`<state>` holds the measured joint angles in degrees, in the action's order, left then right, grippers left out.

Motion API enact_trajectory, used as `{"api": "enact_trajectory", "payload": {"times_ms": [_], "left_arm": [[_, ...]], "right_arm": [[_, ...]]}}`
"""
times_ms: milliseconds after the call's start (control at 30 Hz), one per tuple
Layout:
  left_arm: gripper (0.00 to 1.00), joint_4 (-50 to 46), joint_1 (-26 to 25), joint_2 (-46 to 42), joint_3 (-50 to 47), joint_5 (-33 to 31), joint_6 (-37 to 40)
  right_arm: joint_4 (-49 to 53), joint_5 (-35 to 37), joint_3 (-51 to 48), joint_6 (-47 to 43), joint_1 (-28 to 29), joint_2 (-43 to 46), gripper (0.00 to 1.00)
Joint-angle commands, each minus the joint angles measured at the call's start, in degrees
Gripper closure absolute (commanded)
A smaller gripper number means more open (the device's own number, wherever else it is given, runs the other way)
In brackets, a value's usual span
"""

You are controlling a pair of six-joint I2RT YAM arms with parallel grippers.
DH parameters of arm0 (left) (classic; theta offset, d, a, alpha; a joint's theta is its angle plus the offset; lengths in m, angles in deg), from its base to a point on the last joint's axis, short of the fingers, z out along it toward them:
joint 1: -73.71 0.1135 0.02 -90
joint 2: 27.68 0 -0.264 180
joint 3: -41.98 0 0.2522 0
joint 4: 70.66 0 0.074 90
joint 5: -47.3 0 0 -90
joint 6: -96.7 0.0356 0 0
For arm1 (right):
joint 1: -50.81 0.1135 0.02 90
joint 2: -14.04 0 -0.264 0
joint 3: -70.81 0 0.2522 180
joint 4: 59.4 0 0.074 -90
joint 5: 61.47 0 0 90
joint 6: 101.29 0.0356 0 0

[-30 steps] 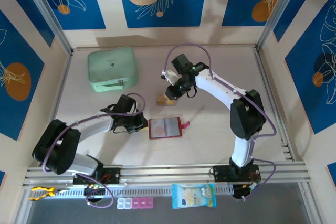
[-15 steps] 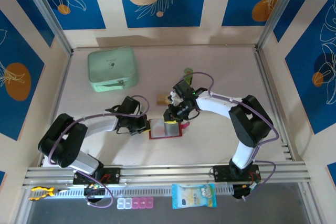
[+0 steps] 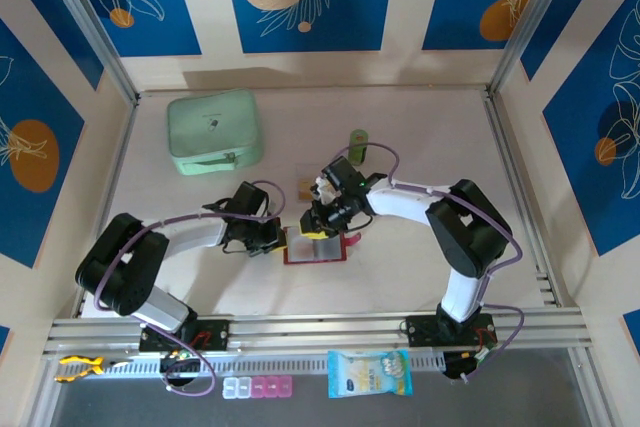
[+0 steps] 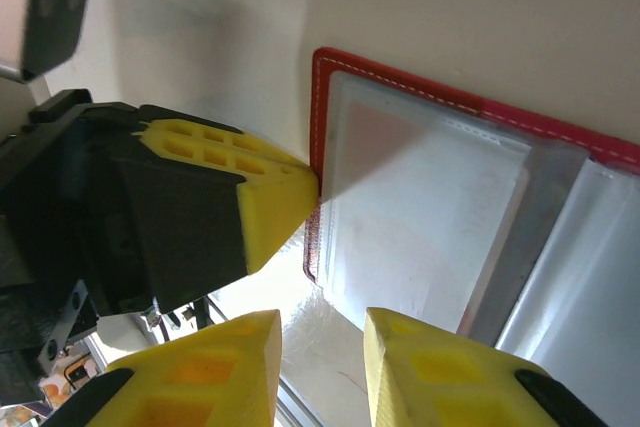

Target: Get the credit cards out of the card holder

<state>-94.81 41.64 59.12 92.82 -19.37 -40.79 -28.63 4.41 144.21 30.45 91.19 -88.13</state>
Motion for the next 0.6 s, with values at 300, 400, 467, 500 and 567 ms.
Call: {"api": "enact_trajectory", "payload": {"times_ms": [300,400,467,500,567], "left_arm": [[0.98,-2.8,-0.5,0.6,1.0,-1.4,1.2],[0.98,-2.8,-0.4,1.0,1.0,-1.1,1.3],[0.98,-2.8,-0.5,0.8,0.8,-1.3,1.4],[0.98,-2.8,-0.5,0.9,0.6,-1.4,1.3],[0.98,-2.5,-0.4,1.2,0.4,-1.4,1.4]], "right_arm": [[-1.4,-2.3,-0.8,1.5,1.8,-3.2,0.69],[-0.9,-1.6,-0.8,1.4,1.9,-3.6,0.69],[-0.2,-0.7,-0.9,1.2,1.9,-3.8,0.69],[0.0,-0.3,-1.0,1.1,1.9,-3.9,0.69],[0.0,0.0,-1.4,1.1,1.9,-4.0,0.69]]}}
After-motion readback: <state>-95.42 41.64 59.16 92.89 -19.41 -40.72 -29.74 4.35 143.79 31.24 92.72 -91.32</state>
